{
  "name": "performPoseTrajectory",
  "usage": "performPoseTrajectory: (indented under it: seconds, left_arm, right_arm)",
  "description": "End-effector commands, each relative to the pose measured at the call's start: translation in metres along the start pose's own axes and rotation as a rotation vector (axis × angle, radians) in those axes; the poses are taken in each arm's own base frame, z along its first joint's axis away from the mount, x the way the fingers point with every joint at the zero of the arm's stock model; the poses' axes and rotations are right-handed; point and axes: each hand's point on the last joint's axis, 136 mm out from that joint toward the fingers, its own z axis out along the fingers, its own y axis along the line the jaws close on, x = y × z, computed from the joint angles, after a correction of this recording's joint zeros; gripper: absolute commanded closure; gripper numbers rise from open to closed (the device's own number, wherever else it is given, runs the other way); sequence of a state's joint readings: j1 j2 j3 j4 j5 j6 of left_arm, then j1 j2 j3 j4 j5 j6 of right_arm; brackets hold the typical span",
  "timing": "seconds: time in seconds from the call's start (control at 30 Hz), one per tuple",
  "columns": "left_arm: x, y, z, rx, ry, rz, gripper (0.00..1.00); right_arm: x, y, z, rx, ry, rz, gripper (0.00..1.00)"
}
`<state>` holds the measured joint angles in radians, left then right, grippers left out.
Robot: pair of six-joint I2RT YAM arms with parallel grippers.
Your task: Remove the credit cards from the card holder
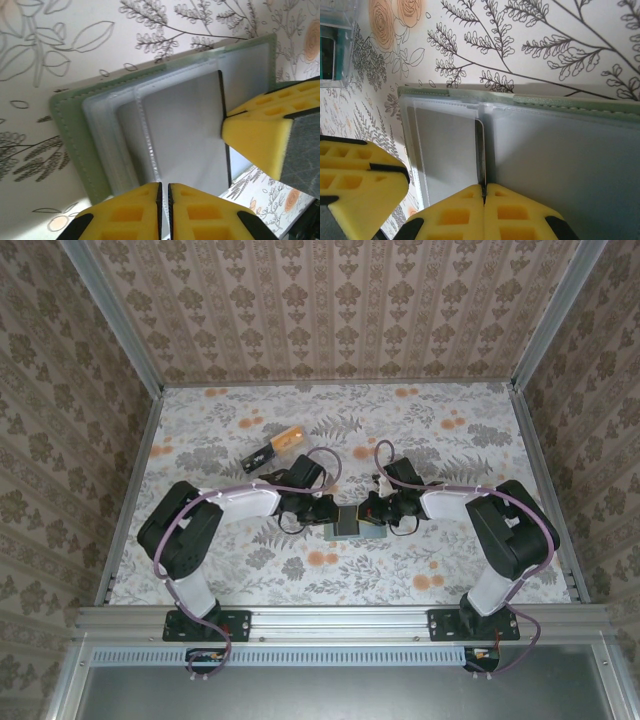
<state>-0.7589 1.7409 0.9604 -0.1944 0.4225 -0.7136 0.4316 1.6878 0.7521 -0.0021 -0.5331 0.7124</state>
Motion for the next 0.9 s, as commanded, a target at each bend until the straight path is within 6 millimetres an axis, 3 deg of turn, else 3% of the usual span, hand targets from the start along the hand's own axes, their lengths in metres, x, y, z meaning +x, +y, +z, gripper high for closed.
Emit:
performPoseTrajectory:
  seconds: [0.0, 0.07, 0.23, 0.37, 0.73, 0.87]
  left_arm:
    - [-0.006, -0.009, 0.003, 0.014, 0.003, 0.025, 0.86]
    - [-0.004, -0.005, 0.006, 0.008, 0.009, 0.017, 0.86]
    - [0.004, 0.010, 0.012, -0.046, 0.034, -0.009, 0.90]
    - [0.008, 0.019, 0.014, -0.065, 0.045, -0.032, 0.93]
    - [0.013, 0.028, 0.016, -0.103, 0.064, -0.047, 1.00]
    - [0.014, 0.033, 0.016, -0.122, 0.075, -0.055, 1.00]
  right_arm:
    - [0.006, -0.003, 0.000, -0.006, 0.018, 0.026, 1.00]
    - [0.006, -0.003, 0.001, -0.006, 0.019, 0.026, 1.00]
    - [0.007, -0.005, 0.001, -0.001, 0.020, 0.027, 0.85]
    - [0.009, -0.006, 0.000, -0.001, 0.021, 0.029, 0.80]
    - [0.009, -0.008, -0.004, -0.019, 0.015, 0.048, 0.88]
    - [0.009, -0.008, -0.006, -0.027, 0.010, 0.048, 0.82]
